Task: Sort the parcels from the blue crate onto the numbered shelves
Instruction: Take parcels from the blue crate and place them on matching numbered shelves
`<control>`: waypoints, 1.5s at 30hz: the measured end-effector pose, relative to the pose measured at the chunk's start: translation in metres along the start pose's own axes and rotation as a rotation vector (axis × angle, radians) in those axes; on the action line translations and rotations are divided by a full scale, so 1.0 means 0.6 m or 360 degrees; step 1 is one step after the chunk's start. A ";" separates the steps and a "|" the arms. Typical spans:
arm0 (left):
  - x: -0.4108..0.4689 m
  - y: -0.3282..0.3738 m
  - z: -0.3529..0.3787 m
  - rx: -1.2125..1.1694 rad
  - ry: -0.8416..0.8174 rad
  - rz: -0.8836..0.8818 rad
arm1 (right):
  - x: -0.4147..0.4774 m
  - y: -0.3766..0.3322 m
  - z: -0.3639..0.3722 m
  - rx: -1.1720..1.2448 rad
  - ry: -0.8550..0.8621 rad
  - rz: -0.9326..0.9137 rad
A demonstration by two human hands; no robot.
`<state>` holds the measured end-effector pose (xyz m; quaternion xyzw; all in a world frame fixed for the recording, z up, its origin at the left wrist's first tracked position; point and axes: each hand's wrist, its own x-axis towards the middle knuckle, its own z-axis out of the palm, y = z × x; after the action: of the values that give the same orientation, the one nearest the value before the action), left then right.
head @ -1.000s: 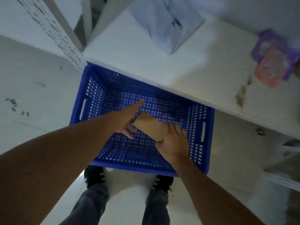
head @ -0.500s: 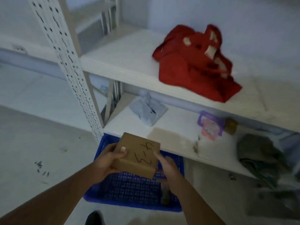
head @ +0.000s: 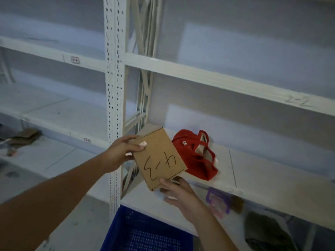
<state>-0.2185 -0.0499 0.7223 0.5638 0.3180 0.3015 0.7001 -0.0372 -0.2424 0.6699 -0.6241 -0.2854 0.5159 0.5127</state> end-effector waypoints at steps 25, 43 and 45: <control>-0.172 0.138 0.014 -0.0340 0.0063 0.0246 | -0.177 -0.211 0.108 0.0100 0.0530 -0.0795; -0.217 0.094 0.345 0.0289 -0.0543 0.0499 | -0.359 -0.152 -0.053 -0.0182 0.1686 -0.0790; -0.241 0.081 0.383 0.0351 -0.0706 0.0499 | -0.397 -0.132 -0.067 -0.0140 0.1733 -0.0743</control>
<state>-0.1300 -0.2914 0.8225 0.7310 0.0970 0.2390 0.6318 -0.0584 -0.4424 0.8253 -0.7403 -0.1322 -0.0172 0.6589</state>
